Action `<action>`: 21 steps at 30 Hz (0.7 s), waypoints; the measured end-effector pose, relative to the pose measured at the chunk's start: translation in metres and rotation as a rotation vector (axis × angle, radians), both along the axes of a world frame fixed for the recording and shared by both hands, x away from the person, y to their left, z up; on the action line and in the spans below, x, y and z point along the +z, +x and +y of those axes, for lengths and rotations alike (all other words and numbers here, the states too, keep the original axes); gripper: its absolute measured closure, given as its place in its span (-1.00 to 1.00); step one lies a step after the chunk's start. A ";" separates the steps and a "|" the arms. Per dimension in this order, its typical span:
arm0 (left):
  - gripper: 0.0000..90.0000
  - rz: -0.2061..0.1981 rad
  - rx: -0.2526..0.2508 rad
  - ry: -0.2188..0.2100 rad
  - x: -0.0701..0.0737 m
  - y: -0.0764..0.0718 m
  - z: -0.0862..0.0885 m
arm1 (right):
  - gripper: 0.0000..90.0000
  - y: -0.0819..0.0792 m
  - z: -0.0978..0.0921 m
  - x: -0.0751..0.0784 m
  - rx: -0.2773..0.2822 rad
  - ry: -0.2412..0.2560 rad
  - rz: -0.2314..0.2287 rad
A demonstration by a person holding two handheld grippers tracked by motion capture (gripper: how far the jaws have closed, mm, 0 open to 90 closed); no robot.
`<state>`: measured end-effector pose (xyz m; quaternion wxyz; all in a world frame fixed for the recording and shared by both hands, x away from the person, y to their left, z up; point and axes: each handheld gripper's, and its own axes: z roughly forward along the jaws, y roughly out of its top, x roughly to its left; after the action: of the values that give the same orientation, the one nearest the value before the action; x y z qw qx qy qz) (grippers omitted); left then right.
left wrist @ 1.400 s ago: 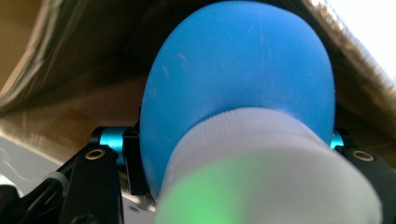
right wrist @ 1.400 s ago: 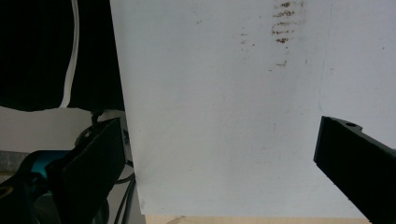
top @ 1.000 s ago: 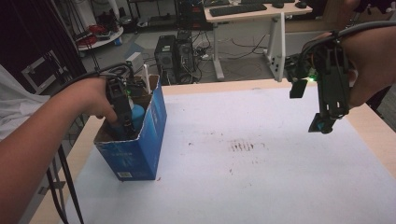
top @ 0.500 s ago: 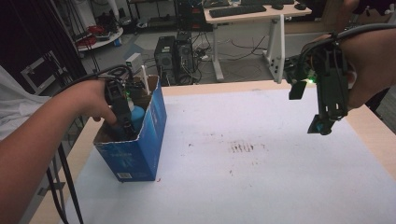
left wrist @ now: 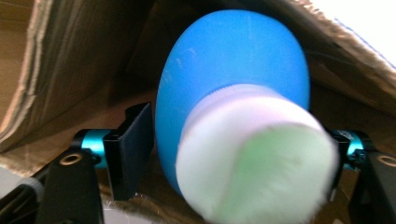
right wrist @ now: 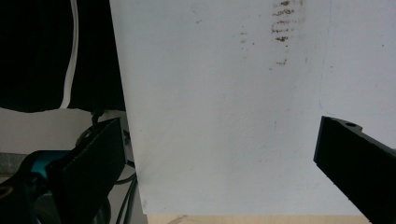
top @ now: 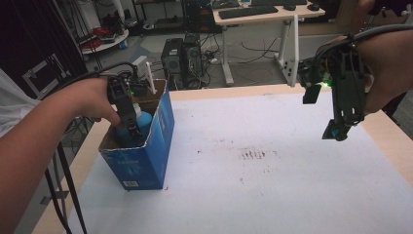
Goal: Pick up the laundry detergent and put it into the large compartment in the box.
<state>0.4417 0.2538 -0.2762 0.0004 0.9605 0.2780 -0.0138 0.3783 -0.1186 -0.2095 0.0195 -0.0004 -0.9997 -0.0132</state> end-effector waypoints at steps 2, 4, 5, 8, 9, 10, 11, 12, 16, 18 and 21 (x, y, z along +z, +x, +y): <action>-0.44 -0.009 -0.001 0.000 0.004 0.000 0.000 | -0.97 0.001 0.001 -0.001 0.001 -0.002 0.006; -0.45 -0.007 -0.002 0.009 0.008 -0.001 0.000 | -0.97 0.000 0.002 0.000 0.006 0.003 0.007; -0.47 -0.013 0.000 0.013 0.009 -0.001 0.000 | -0.97 0.000 0.003 0.000 0.007 0.003 0.004; -0.57 -0.019 0.010 0.018 0.015 -0.002 0.000 | -0.97 0.000 0.002 0.001 0.009 0.004 0.004; -0.60 -0.020 0.007 0.020 0.017 -0.002 0.000 | -0.97 0.000 0.002 0.002 0.006 0.005 0.005; -0.60 -0.020 -0.004 0.020 0.020 -0.003 0.000 | -0.97 0.000 0.002 0.002 0.005 0.007 0.006; -0.61 -0.023 -0.015 0.021 0.025 -0.005 -0.001 | -0.97 0.001 0.001 0.003 0.007 0.004 0.006; -0.63 -0.023 -0.015 0.021 0.025 -0.005 -0.001 | -0.97 0.001 0.001 0.003 0.007 0.004 0.006; -0.69 -0.030 -0.029 0.033 0.036 -0.008 -0.004 | -0.97 0.001 0.001 0.004 0.005 0.010 0.002; -0.72 -0.033 -0.025 0.031 0.041 -0.009 -0.004 | -0.97 0.001 0.002 0.003 0.010 0.008 0.004; -0.76 -0.047 -0.051 0.038 0.049 -0.012 -0.006 | -0.97 0.002 0.002 0.002 0.011 0.001 0.006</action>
<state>0.4299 0.2478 -0.2272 -0.0115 0.9671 0.2537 0.0139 0.3801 -0.1161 -0.2072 0.0225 0.0052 -0.9996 -0.0135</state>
